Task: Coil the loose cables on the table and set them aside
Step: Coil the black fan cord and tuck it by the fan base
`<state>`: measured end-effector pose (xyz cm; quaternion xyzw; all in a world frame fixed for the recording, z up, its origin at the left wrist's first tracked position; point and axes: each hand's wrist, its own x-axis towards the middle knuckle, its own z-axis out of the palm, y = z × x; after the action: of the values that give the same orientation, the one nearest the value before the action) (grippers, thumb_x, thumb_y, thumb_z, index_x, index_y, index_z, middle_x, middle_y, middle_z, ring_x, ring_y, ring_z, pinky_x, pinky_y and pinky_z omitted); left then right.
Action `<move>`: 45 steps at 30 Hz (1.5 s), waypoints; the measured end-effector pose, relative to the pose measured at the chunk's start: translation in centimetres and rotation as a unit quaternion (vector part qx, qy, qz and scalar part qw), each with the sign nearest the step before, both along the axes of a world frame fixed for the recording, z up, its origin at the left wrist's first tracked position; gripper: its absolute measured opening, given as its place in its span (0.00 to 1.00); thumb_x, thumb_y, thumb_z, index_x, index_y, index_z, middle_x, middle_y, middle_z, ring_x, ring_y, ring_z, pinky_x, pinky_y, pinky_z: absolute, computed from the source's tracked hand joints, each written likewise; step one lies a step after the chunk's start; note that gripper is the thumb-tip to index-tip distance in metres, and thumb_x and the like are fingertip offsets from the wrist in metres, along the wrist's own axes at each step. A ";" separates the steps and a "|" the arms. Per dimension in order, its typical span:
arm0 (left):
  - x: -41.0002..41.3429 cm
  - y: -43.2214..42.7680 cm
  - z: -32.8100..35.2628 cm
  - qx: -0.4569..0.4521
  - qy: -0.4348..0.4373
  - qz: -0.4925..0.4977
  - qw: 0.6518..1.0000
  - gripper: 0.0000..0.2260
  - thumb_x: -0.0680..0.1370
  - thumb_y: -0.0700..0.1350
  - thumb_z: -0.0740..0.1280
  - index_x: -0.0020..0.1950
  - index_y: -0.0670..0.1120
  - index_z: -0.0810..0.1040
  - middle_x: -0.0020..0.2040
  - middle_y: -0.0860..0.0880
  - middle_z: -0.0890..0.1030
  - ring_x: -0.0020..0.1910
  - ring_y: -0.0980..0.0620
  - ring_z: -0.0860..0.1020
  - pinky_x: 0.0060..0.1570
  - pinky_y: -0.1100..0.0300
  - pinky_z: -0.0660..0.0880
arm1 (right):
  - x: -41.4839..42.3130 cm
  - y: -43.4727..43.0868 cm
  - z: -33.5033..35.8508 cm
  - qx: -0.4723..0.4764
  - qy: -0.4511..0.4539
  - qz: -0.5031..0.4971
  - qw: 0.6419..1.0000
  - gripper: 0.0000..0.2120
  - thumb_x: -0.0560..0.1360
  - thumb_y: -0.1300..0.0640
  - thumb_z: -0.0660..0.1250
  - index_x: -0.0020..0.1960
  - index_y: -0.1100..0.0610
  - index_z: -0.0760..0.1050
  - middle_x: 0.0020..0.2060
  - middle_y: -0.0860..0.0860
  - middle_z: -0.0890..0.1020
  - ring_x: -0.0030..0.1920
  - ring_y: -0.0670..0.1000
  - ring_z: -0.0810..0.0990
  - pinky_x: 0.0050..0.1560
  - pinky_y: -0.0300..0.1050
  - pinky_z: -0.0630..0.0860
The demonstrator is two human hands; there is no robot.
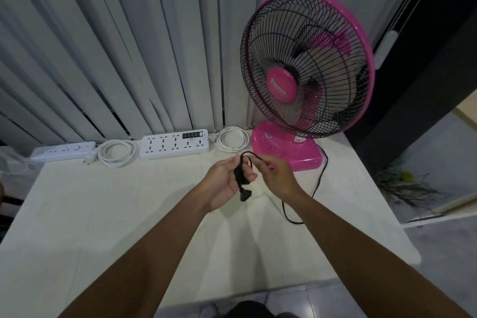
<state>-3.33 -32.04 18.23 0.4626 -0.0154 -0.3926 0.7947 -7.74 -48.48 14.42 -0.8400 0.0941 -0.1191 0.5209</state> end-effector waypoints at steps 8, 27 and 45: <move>2.6 -1.6 0.0 -0.034 0.002 0.114 0.993 0.14 0.85 0.43 0.54 0.60 0.35 0.72 0.56 0.36 0.83 0.56 0.41 0.83 0.62 0.48 0.76 | -3.0 0.3 -1.8 -0.241 0.020 0.118 0.963 0.13 0.82 0.48 0.59 0.64 0.48 0.77 0.36 0.49 0.76 0.39 0.52 0.76 0.40 0.48 0.74; -2.7 -6.7 -4.5 0.062 -0.029 -0.092 0.993 0.16 0.84 0.47 0.58 0.55 0.35 0.78 0.38 0.41 0.82 0.40 0.41 0.83 0.64 0.41 0.73 | -2.8 -7.8 -2.3 0.082 0.047 -0.008 0.995 0.06 0.78 0.57 0.71 0.42 0.56 0.83 0.31 0.50 0.82 0.31 0.42 0.78 0.35 0.34 0.73; 0.9 -8.4 -6.3 0.147 -0.188 0.057 0.969 0.11 0.83 0.43 0.61 0.56 0.38 0.80 0.49 0.45 0.87 0.51 0.49 0.85 0.51 0.61 0.77 | -2.8 -7.0 -0.3 -0.331 0.073 0.164 0.926 0.20 0.78 0.45 0.64 0.31 0.52 0.68 0.25 0.45 0.70 0.28 0.45 0.68 0.32 0.45 0.68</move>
<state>-2.46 -40.49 11.93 0.6402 -0.0804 -0.2508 0.7217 -10.57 -55.52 14.13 -0.9749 -0.0516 0.0053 0.2167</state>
